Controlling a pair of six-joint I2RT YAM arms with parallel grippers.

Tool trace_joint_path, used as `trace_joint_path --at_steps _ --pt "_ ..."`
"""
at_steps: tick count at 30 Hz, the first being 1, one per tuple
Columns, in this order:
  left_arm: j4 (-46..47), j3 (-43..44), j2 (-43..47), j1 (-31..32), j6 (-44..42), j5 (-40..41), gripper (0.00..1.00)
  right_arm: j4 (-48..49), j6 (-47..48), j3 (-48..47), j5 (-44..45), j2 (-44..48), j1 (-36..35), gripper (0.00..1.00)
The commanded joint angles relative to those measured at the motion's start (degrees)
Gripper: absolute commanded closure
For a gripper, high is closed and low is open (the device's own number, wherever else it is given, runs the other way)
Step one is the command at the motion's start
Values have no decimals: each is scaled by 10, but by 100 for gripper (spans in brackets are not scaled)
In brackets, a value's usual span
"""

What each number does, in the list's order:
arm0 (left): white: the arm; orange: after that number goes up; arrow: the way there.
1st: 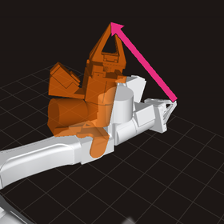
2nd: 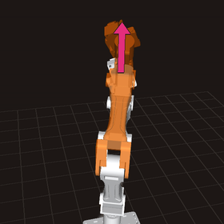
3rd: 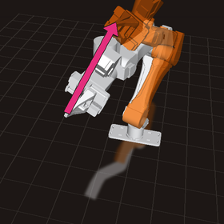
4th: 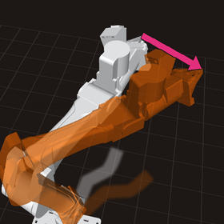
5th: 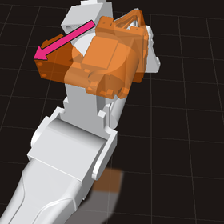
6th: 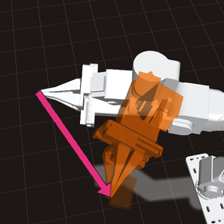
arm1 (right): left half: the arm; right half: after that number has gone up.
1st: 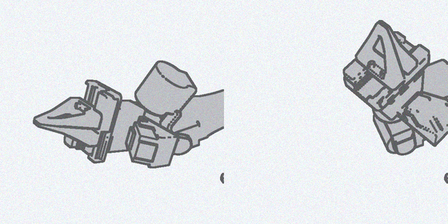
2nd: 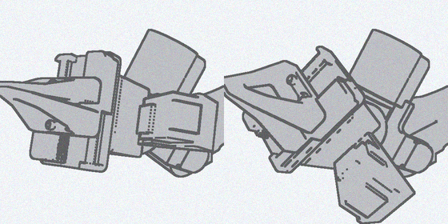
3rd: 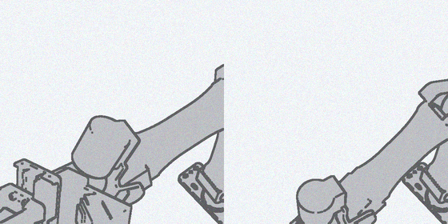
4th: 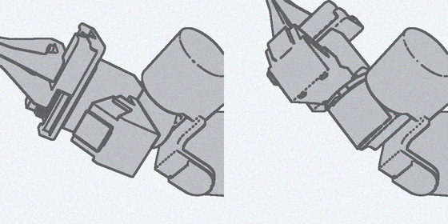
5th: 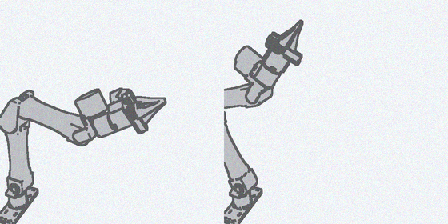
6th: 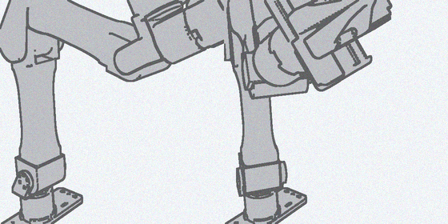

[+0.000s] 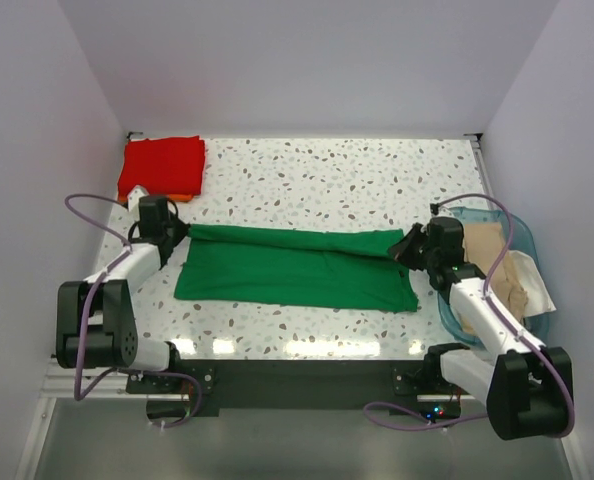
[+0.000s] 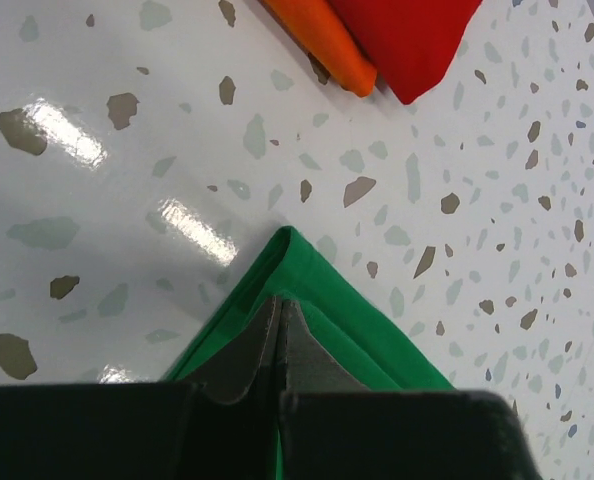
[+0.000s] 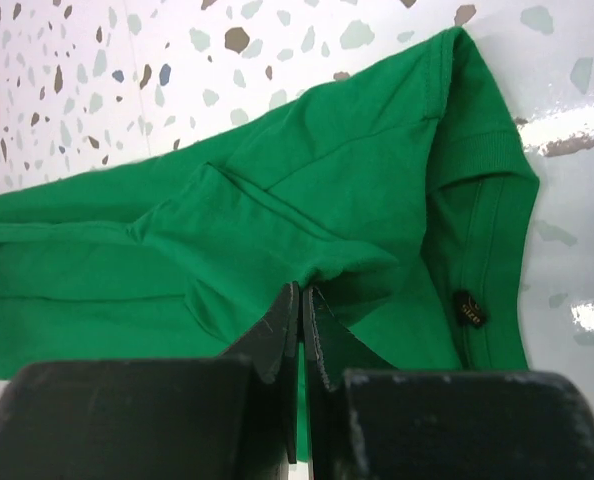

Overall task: Fold and stack the t-shirts
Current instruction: Fold the tshirt

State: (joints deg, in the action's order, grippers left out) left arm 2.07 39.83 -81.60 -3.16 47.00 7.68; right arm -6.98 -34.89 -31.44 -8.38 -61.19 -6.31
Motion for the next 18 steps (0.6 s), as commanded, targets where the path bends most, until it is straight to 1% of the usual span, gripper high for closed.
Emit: trace_joint_path --at_steps 1,10,12,13,15,16,17,18 --pt "11 -19 42 -6 16 33 100 2 -7 11 -15 26 2 100" --pt "3 -62 76 -9 31 48 100 2 -14 48 -26 53 2 100" --pt "4 -79 83 -9 38 54 96 5 -20 58 -33 59 2 100" --pt "5 -85 93 -11 41 57 87 6 -23 66 -37 68 2 100" --pt "8 -104 107 -11 48 54 72 3 -25 74 -39 82 2 93" --pt "18 -111 130 -11 49 52 58 1 -25 81 -40 104 2 88" --pt "27 -127 144 -11 46 51 52 -7 -25 81 -40 114 2 78" --pt "35 -132 159 -11 43 50 48 -12 -18 82 -40 127 2 73"
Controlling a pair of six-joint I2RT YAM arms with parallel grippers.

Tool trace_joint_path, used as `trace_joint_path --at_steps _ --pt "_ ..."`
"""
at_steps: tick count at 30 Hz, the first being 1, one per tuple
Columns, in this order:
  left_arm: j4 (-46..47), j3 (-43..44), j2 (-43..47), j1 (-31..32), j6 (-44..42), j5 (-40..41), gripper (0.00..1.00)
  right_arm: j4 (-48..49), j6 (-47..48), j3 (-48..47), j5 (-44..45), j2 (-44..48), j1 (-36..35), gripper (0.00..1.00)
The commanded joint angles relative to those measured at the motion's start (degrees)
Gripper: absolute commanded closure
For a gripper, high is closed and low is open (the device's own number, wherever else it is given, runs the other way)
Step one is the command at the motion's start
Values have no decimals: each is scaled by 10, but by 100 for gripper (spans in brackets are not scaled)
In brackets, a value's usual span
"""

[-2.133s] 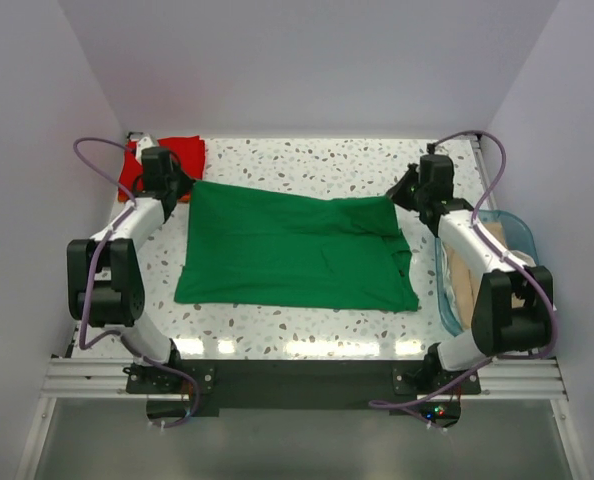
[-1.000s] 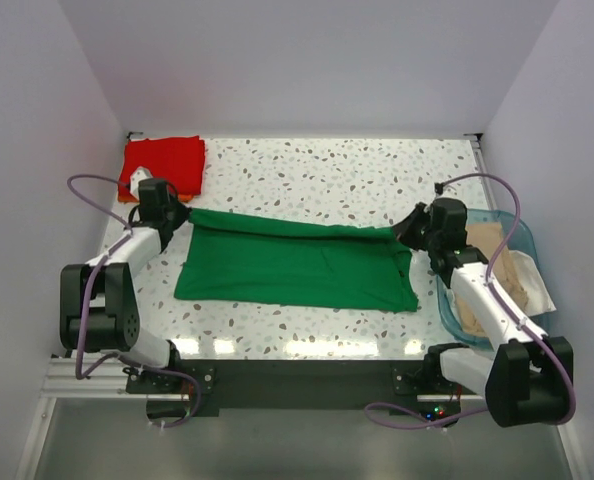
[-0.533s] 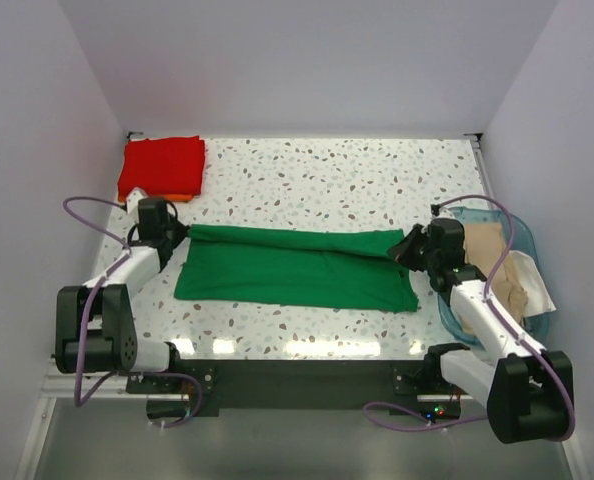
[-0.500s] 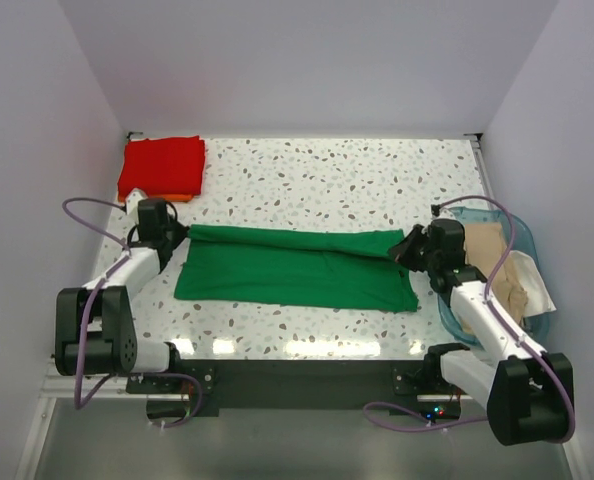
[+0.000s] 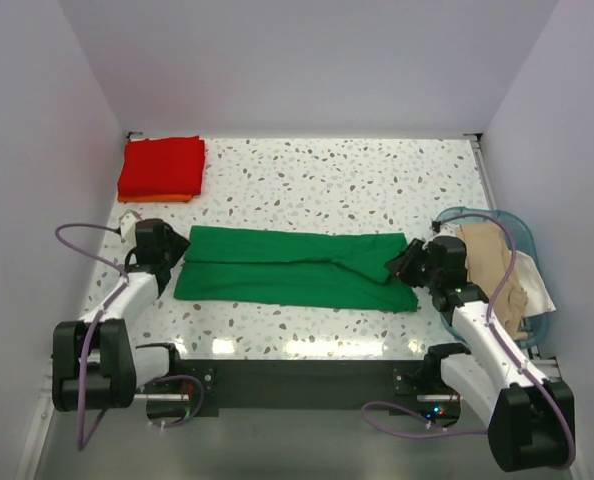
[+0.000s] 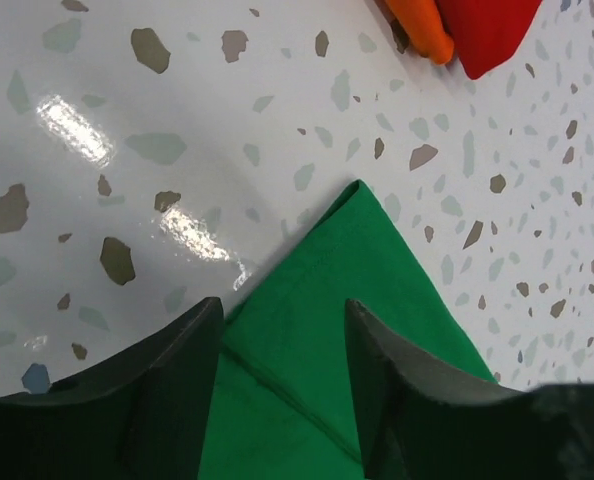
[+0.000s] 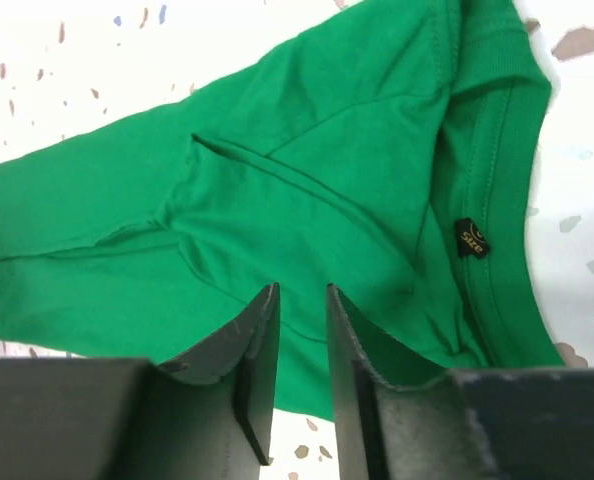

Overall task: Fold and stack the t-shirts
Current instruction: Fold the tshirt

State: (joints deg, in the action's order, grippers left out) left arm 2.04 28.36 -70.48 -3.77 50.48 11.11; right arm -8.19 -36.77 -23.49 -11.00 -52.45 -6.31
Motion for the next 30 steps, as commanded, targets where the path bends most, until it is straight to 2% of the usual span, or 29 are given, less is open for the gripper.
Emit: trace_joint_path --at_steps 1,2,5,9,14,17,21,26,30 --pt "38 -21 72 -5 8 14 41 -7 6 -1 -11 51 2 70" --pt "38 -21 81 -5 1 13 39 -15 10 -3 -3 71 2 64" --pt "18 17 90 -4 -28 0 38 -41 25 -16 12 91 1 59" --pt "-12 69 54 7 -50 -26 42 -33 29 -27 6 84 2 58" --pt "-20 98 -12 61 -42 -9 51 -8 23 -40 -5 45 2 58" --pt "-41 102 -39 95 -31 7 56 -6 24 -50 1 30 2 58" --pt "-41 92 -62 100 -17 2 60 -16 30 -70 18 2 1 58" --pt "-29 61 -74 101 -16 -6 60 -24 43 -111 38 -56 2 57" --pt "14 50 -66 101 -30 -38 59 -32 52 -147 60 -105 2 55"
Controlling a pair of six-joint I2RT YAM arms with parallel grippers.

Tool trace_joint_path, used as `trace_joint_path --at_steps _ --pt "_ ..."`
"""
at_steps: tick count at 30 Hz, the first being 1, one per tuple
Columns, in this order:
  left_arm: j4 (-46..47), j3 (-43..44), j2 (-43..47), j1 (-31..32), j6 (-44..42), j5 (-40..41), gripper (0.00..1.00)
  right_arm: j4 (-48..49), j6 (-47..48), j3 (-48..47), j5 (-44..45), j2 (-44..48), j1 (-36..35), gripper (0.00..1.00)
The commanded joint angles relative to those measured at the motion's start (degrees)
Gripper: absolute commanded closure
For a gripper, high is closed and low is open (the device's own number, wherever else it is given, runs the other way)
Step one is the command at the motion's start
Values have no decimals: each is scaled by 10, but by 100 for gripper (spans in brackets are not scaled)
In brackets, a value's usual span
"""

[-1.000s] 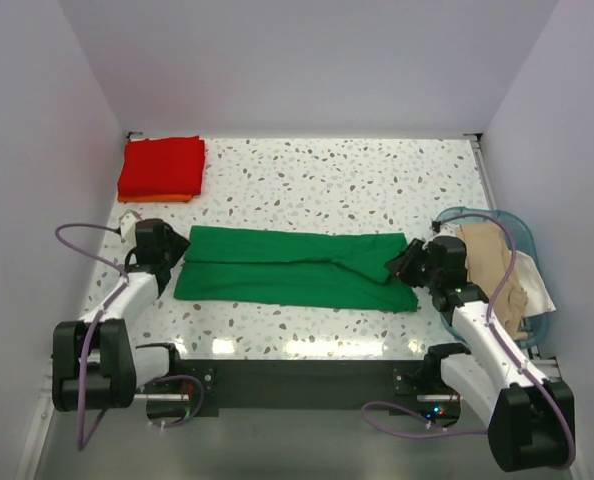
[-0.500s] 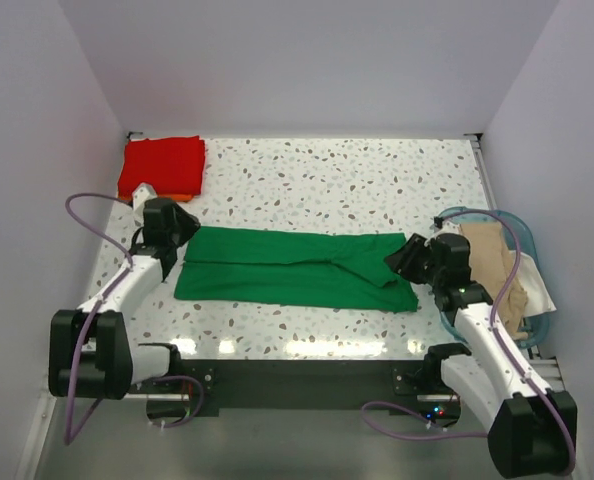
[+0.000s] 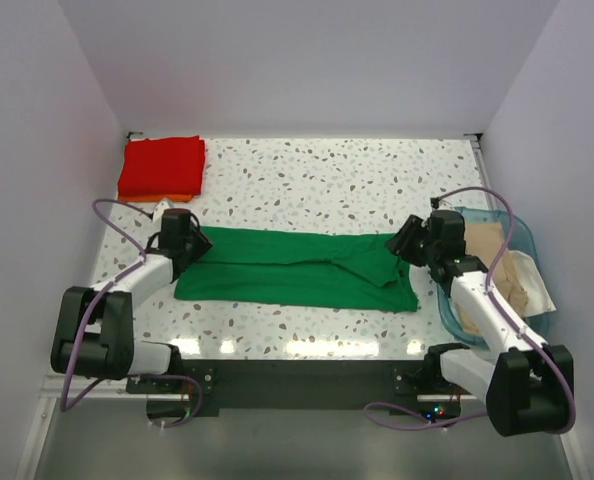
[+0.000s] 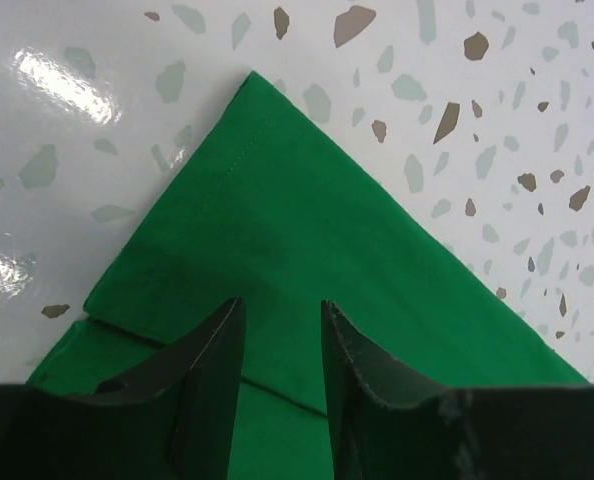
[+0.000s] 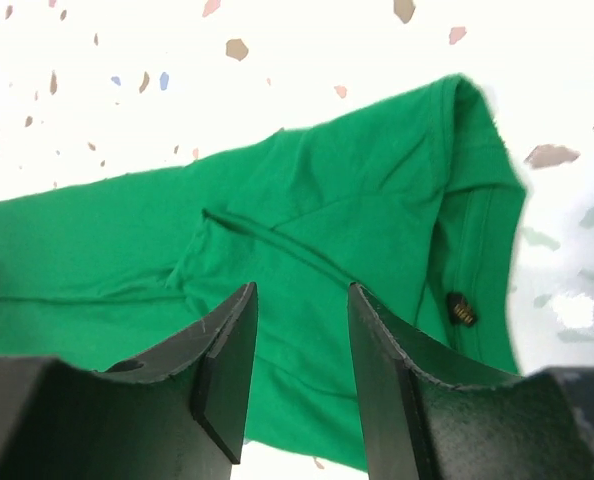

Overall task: Fold and stack the t-shirts
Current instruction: Fold the tshirt

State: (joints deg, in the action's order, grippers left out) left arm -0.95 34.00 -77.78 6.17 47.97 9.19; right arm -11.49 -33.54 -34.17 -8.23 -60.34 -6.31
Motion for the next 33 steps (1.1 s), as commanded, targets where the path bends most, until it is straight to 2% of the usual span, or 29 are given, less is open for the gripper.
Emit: trace_joint_path --at_steps 1,7,12,17,22,28,33 --pt "50 -6 11 2 -9 -24 59 -2 22 -55 41 -35 1 55" --pt "67 -10 29 2 -20 -70 58 -31 37 -121 89 -127 2 52" --pt "76 -17 47 5 -23 -89 58 -25 36 -150 88 -199 1 52" --pt "96 -23 53 10 -24 -128 56 -13 33 -122 90 -188 -4 52" --pt "120 -4 38 34 -34 -156 53 16 27 -85 124 -154 -79 50" --pt "126 33 -3 87 -49 -169 52 59 36 -118 101 -239 -126 49" --pt "137 34 -28 118 -45 -167 52 60 46 -157 125 -275 -158 45"
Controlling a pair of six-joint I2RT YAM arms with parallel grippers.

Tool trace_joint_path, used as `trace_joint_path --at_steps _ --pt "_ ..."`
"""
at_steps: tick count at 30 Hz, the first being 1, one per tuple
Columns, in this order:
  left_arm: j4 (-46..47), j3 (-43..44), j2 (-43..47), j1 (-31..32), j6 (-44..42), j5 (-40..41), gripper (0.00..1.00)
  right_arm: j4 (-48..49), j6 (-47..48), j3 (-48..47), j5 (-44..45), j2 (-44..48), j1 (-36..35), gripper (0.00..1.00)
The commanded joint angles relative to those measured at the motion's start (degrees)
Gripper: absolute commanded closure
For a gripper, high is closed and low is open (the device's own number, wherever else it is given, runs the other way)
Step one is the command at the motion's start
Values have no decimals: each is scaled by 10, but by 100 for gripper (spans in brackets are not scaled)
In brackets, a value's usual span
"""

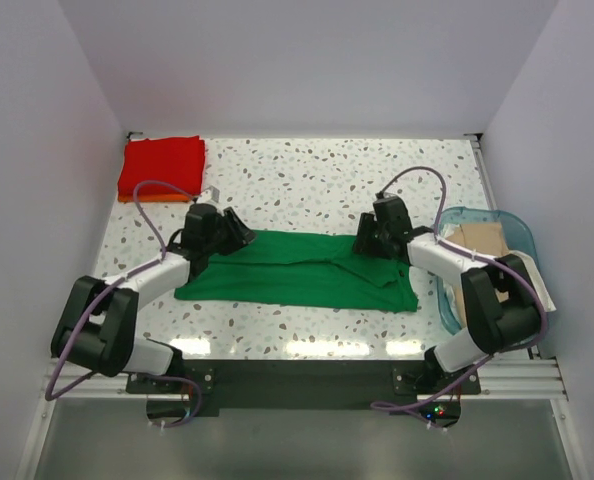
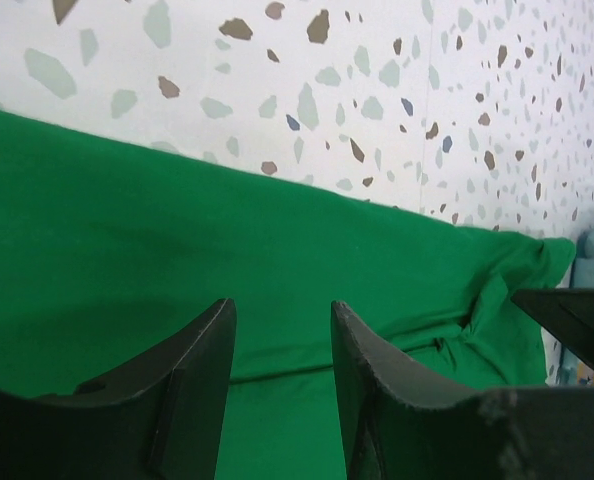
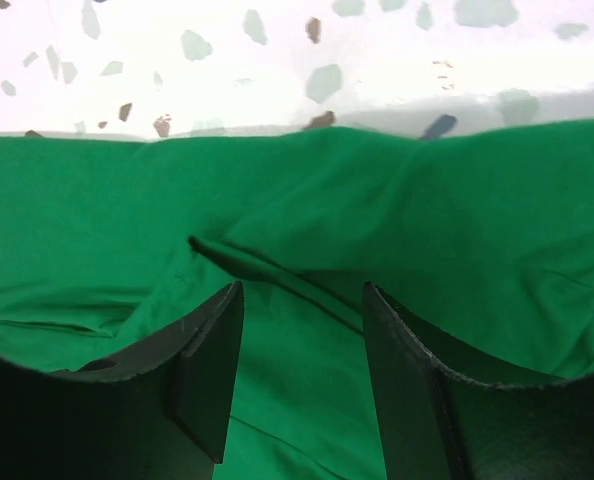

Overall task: Fold and stack the t-shirts
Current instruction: Fold the tshirt

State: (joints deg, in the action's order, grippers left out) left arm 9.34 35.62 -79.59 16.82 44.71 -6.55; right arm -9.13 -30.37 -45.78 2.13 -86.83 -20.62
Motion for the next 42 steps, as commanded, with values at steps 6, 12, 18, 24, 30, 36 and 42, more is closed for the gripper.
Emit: trace_joint_path --at_steps 6,12,18,24,30,36,42 --pt "43 16 -26 24 -11 -11 52 45 24 -55 45 -23 -42 44" --pt "46 16 -37 28 -9 -14 53 46 25 -66 47 -48 -58 44" --pt "51 13 -50 30 -7 -16 53 51 20 -62 50 -62 -68 53" --pt "55 9 -55 31 -6 -16 53 53 5 -45 45 -41 -72 78" --pt "59 8 -58 31 -5 -18 53 42 -14 -27 22 11 -78 96" --pt "64 3 -62 31 -4 -20 53 34 -32 10 13 78 -93 99" --pt "69 2 -65 31 -3 -26 53 28 -51 47 9 127 -118 99"
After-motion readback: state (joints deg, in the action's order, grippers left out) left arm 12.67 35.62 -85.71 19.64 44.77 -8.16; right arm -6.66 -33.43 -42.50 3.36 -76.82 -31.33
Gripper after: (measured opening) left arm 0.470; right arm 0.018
